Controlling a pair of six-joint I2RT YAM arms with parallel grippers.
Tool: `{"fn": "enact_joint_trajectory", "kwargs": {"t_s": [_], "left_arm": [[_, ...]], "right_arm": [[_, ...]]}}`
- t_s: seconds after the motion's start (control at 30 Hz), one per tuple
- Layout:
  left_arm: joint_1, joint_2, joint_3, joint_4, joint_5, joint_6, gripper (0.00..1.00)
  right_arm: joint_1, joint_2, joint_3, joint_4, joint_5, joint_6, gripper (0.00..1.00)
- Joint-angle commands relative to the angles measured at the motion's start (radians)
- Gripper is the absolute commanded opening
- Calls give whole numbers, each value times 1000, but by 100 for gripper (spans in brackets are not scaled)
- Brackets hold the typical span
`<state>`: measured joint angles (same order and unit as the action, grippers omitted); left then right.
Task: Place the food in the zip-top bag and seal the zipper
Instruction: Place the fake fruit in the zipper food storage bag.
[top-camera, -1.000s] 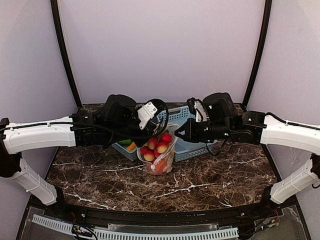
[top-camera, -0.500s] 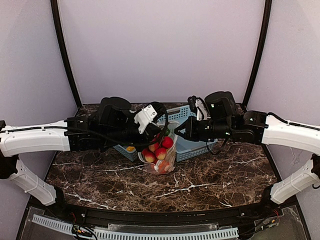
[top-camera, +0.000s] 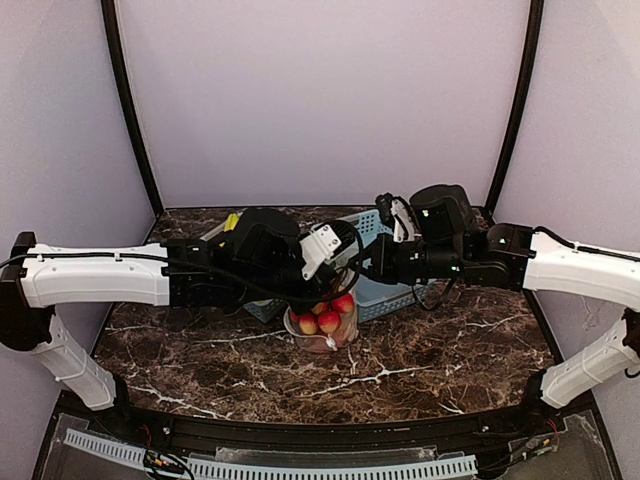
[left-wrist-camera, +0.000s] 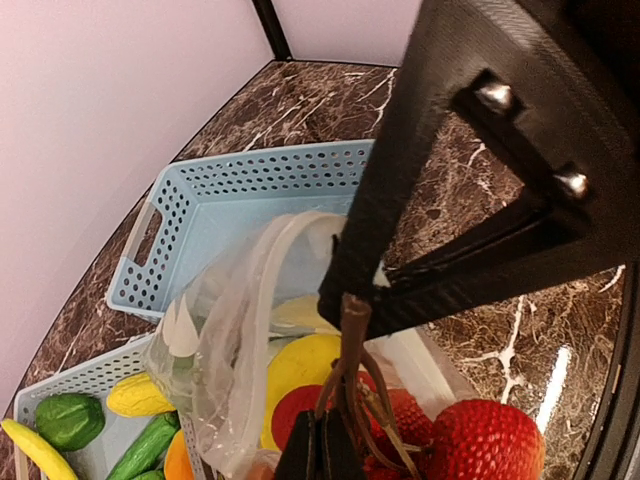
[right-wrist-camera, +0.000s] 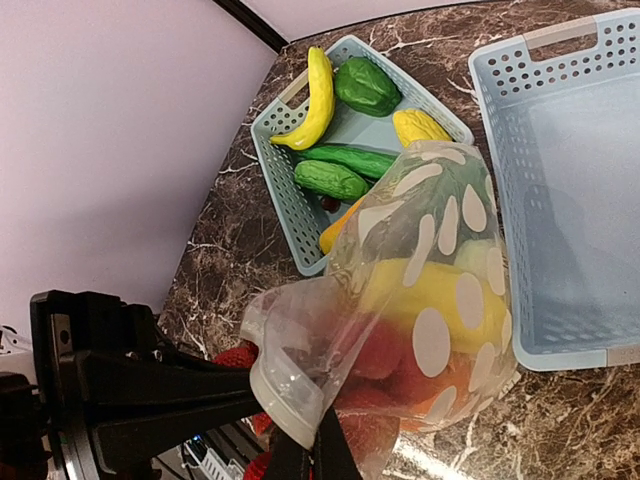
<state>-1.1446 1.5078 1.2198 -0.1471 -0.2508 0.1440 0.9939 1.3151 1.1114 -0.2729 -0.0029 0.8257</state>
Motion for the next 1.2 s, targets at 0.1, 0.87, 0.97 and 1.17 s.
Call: {"fn": "enact_joint_trajectory", "kwargs": {"t_s": [0.1,0.87,0.97,1.17], "left_arm": [[-1,38,75,-88,-230,-114,1],[-1,161,200,-101,-191,-199,3],[-1,166,196,-103,-149,-216,8],[0,126,177,-143,-117,-251,29]], "right_arm": [[-9,-35,-14,81,-25,13,0],[-9,-10,-28,129,-72,34,0],[-10,-15,-34,131,-60,40,0],[-9,-32,-59,126,-6,70,0]]}}
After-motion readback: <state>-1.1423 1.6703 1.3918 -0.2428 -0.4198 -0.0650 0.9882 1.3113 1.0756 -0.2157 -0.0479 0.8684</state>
